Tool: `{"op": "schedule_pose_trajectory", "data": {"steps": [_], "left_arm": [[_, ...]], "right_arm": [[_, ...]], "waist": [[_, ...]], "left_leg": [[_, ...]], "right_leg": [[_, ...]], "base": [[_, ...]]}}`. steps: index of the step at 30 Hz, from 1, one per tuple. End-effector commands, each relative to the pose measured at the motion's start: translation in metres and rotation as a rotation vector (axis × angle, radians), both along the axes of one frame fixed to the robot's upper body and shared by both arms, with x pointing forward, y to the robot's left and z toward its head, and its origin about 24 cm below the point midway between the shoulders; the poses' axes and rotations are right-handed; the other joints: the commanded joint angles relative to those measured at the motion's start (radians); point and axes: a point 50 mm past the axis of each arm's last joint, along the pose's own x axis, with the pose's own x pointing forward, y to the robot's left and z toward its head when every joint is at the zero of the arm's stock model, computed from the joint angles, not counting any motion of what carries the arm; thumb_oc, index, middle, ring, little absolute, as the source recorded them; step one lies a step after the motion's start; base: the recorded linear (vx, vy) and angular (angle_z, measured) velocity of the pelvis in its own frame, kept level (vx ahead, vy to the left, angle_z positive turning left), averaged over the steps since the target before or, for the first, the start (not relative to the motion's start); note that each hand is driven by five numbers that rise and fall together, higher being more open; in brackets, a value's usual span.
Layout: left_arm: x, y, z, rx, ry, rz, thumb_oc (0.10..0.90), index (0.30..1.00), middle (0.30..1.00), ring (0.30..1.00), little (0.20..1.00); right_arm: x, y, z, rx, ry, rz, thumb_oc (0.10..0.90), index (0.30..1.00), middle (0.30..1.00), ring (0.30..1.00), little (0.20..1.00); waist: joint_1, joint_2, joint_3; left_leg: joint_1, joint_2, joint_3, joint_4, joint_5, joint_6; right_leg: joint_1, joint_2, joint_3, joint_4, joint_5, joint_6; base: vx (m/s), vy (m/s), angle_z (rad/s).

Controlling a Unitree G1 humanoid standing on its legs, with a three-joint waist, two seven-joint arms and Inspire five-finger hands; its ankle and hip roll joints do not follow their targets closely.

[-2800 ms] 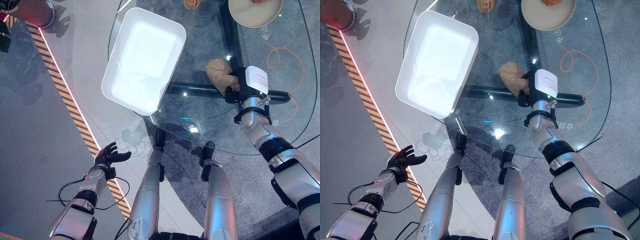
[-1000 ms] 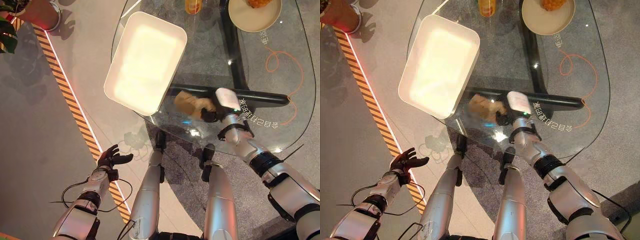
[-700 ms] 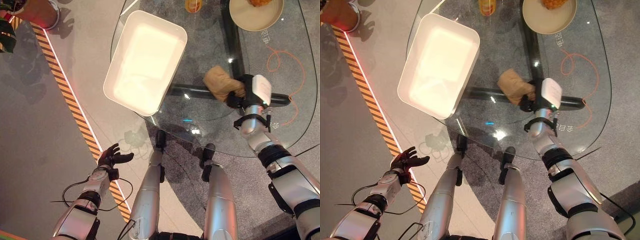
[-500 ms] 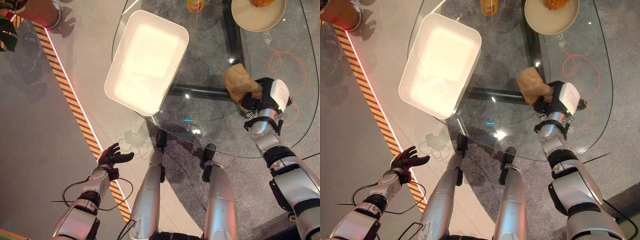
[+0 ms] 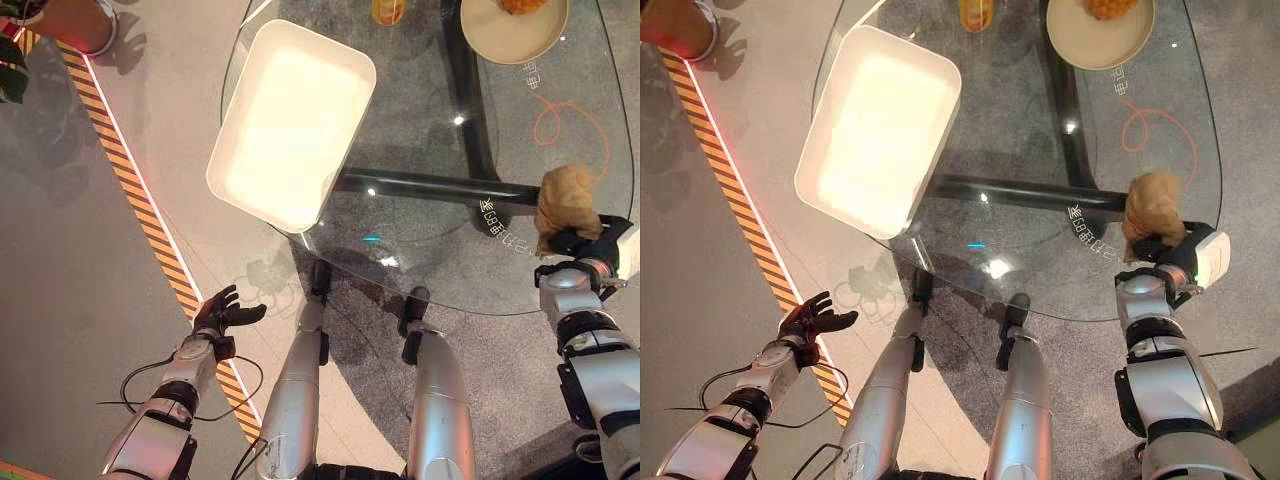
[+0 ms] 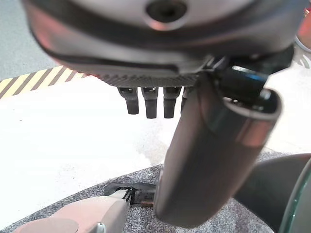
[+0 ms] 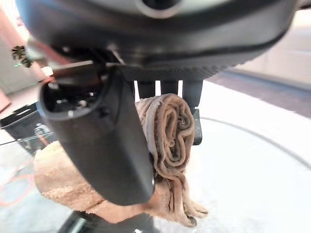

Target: Wipe the table with a cloth and put it in the basket.

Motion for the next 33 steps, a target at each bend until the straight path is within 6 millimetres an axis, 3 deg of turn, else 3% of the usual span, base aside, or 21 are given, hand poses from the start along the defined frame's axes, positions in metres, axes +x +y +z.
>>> {"op": "schedule_pose_trajectory", "data": {"steps": [1,7,10,12,17,19,21,25,33], "left_arm": [[-0.020,0.044,0.001,0.051,0.035,0.123,0.800,0.900,0.900,0.900,0.900],[-0.020,0.049,0.002,0.022,0.015,0.154,0.800,0.900,0.900,0.900,0.900],[-0.018,0.054,0.009,-0.038,-0.058,0.257,0.800,0.900,0.900,0.900,0.900],[-0.014,0.063,0.023,-0.093,-0.189,0.394,0.800,0.900,0.900,0.900,0.900],[-0.006,0.074,0.049,-0.162,-0.381,0.534,0.800,0.900,0.900,0.900,0.900],[0.002,0.078,0.069,-0.198,-0.501,0.575,0.800,0.900,0.900,0.900,0.900],[0.006,0.078,0.078,-0.212,-0.557,0.575,0.800,0.900,0.900,0.900,0.900],[0.017,0.073,0.113,-0.290,-0.760,0.563,0.800,0.900,0.900,0.900,0.900],[0.030,0.058,0.160,-0.369,-0.985,0.455,0.800,0.900,0.900,0.900,0.900]], "right_arm": [[-0.047,-0.058,0.011,-0.079,0.004,-0.305,0.100,0.300,0.300,0.300,0.200],[-0.041,-0.054,0.015,-0.073,-0.035,-0.262,0.100,0.300,0.300,0.300,0.200],[-0.032,-0.048,0.024,-0.079,-0.113,-0.196,0.100,0.300,0.300,0.300,0.200],[-0.020,-0.034,0.033,-0.112,-0.197,-0.112,0.100,0.300,0.300,0.300,0.200],[-0.004,-0.010,0.047,-0.145,-0.322,0.006,0.100,0.300,0.300,0.300,0.200],[0.004,0.004,0.057,-0.157,-0.391,0.069,0.100,0.300,0.300,0.300,0.200],[0.007,0.011,0.063,-0.163,-0.423,0.099,0.100,0.300,0.300,0.300,0.200],[0.016,0.044,0.084,-0.187,-0.543,0.219,0.100,0.300,0.300,0.300,0.200],[0.013,0.079,0.107,-0.203,-0.707,0.344,0.100,0.300,0.300,0.300,0.200]], "waist": [[-0.015,-0.029,-0.023],[-0.016,-0.029,-0.023],[-0.016,-0.027,-0.023],[-0.016,-0.028,-0.023],[-0.016,-0.029,-0.023],[-0.016,-0.029,-0.023],[-0.017,-0.030,-0.023],[-0.024,-0.029,-0.023],[-0.038,-0.031,-0.023]], "left_leg": [[0.007,-0.040,0.059,0.148,-0.186,0.066],[0.013,-0.040,0.058,0.144,-0.187,0.063],[0.016,-0.040,0.056,0.143,-0.189,0.063],[0.016,-0.041,0.055,0.143,-0.190,0.059],[0.016,-0.045,0.048,0.132,-0.182,0.054],[0.021,-0.047,0.047,0.129,-0.188,0.052],[0.022,-0.047,0.048,0.127,-0.187,0.051],[0.015,-0.050,0.050,0.128,-0.188,0.047],[0.013,-0.043,0.064,0.123,-0.192,0.042]], "right_leg": [[0.006,0.050,0.013,-0.121,0.122,0.026],[0.013,0.051,0.014,-0.128,0.120,0.026],[0.016,0.050,0.015,-0.127,0.117,0.025],[0.018,0.048,0.012,-0.128,0.113,0.025],[0.016,0.048,0.010,-0.131,0.113,0.023],[0.020,0.047,0.011,-0.129,0.102,0.022],[0.021,0.046,0.010,-0.130,0.100,0.020],[0.014,0.046,0.012,-0.126,0.095,0.017],[0.013,0.047,0.024,-0.130,0.086,0.017]], "base": [[0.00,0.000,0.00],[0.00,0.000,0.00],[0.00,0.000,0.00],[0.00,0.000,0.00],[-0.01,-0.006,0.00],[-0.02,-0.005,0.00],[-0.01,0.001,-0.02],[-0.03,0.008,-0.03],[-0.02,0.006,-0.01]]}}
